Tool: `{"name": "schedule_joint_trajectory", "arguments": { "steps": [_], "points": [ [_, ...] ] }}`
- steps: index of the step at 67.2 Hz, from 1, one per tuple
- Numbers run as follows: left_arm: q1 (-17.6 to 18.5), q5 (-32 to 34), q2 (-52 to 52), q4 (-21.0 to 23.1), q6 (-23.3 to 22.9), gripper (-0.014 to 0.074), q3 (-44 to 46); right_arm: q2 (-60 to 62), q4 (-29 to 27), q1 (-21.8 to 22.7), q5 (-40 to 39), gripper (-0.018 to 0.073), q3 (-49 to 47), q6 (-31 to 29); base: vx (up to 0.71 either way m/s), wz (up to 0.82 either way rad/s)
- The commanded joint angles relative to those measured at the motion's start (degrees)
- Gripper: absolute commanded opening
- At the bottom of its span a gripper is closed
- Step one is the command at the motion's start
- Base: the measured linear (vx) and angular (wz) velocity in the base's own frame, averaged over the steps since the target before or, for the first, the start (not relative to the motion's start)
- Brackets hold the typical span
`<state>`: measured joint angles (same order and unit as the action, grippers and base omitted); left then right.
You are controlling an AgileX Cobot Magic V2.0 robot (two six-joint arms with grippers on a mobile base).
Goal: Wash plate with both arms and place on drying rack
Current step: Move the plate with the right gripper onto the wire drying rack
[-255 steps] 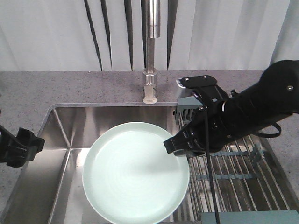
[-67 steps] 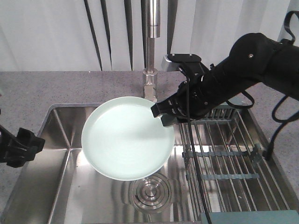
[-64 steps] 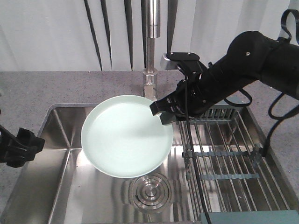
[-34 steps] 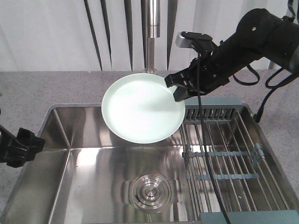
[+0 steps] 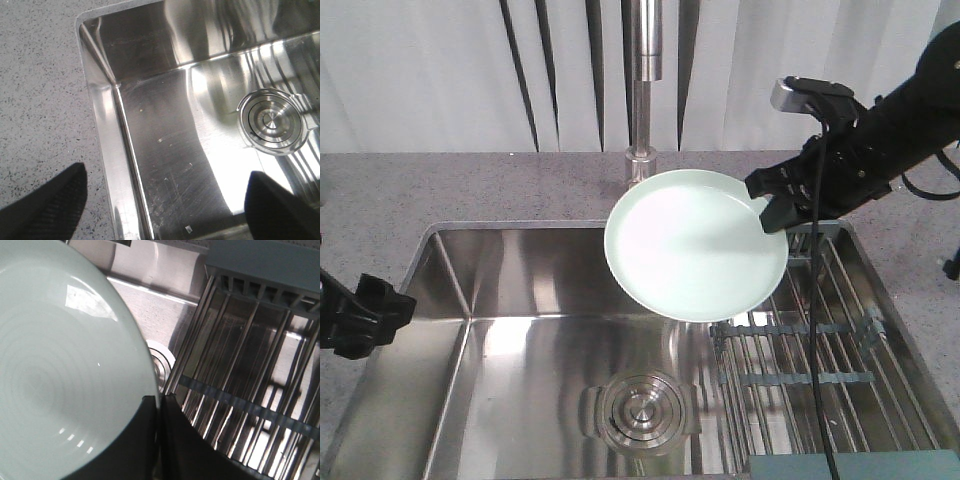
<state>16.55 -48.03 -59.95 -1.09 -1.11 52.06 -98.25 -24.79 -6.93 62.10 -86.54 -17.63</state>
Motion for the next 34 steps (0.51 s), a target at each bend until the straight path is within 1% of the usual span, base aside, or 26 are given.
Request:
{"name": "schedule_joint_trajectory", "arguments": {
  "steps": [1,12,21,29,34],
  "points": [
    [0.26,2.79,0.90,0.09,-0.46,0.0590,1.57,5.79,-1.39,1.52,-2.80,-0.0004,3.02,-1.42,0.00,0.00],
    [0.26,2.79,0.90,0.09,-0.46,0.0590,1.57,11.48,0.20,2.04,-5.17,-0.0004,10.75,-2.15,0.00,0.00],
    [0.26,2.79,0.90,0.09,-0.46,0.0590,1.57,15.50,1.44,2.04,-6.22,-0.0004,15.18,-2.15,0.00,0.00],
    [0.26,2.79,0.90,0.09,-0.46,0.0590,1.57,18.42,4.03,2.04,-6.34,-0.0004,17.93,-1.43,0.00,0.00],
    [0.26,2.79,0.90,0.09,-0.46,0.0590,1.57,19.44,6.68,2.04,-5.99,-0.0004,18.50,-0.42,0.00,0.00]
  ]
}}
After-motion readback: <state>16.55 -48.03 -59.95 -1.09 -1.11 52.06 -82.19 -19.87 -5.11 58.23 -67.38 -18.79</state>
